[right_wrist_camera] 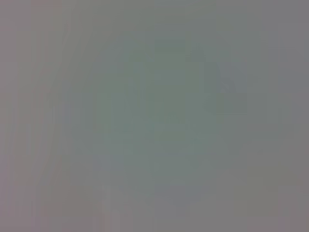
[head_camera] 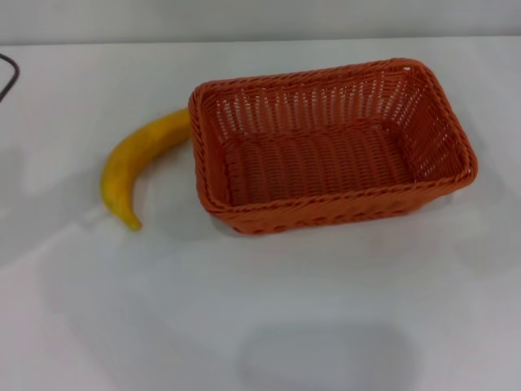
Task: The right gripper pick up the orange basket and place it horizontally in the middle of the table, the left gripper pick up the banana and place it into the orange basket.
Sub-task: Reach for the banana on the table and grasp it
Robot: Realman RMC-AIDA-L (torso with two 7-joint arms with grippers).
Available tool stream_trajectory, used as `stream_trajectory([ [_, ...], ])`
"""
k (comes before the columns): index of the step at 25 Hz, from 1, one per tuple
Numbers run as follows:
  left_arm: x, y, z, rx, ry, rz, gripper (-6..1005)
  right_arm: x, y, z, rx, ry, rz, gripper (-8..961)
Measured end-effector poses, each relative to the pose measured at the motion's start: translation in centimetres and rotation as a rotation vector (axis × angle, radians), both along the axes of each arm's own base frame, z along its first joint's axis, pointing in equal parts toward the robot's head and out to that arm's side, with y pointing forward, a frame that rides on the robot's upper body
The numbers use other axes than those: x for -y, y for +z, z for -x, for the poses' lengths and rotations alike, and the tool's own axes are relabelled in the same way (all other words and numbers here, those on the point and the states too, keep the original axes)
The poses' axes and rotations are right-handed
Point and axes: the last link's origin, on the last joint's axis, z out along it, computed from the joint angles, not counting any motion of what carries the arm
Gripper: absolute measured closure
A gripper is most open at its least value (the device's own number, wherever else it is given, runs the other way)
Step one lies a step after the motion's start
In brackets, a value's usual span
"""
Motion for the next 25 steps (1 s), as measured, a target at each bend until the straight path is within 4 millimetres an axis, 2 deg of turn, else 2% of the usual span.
stream_trajectory([
  [6,-0.6,0.2,-4.1,-0.335,-0.265,0.24,109,-0.5,0.2,-0.7,0.016,-0.05,0.004,77],
  [10,-0.5,0.3,-6.2,-0.62,-0.291,0.264,109,-1.0,0.1,-1.0,0.014,-0.084,0.009,77],
  [17,-1.4,0.0,-6.9,-1.116,-0.02,0.298,111,-2.2,0.1,-1.3,0.013,-0.14,0.014,77],
  [23,-1.7,1.6,-7.0,-1.343,0.297,0.265,111,-2.9,0.0,-1.9,0.014,-0.198,0.02,77],
  [24,-1.7,2.3,-7.0,-1.396,0.399,0.235,111,-3.0,0.0,-2.0,0.014,-0.208,0.02,77],
  [25,-1.7,2.3,-7.0,-1.396,0.399,0.235,111,-3.1,0.0,-2.1,0.014,-0.217,0.02,77],
])
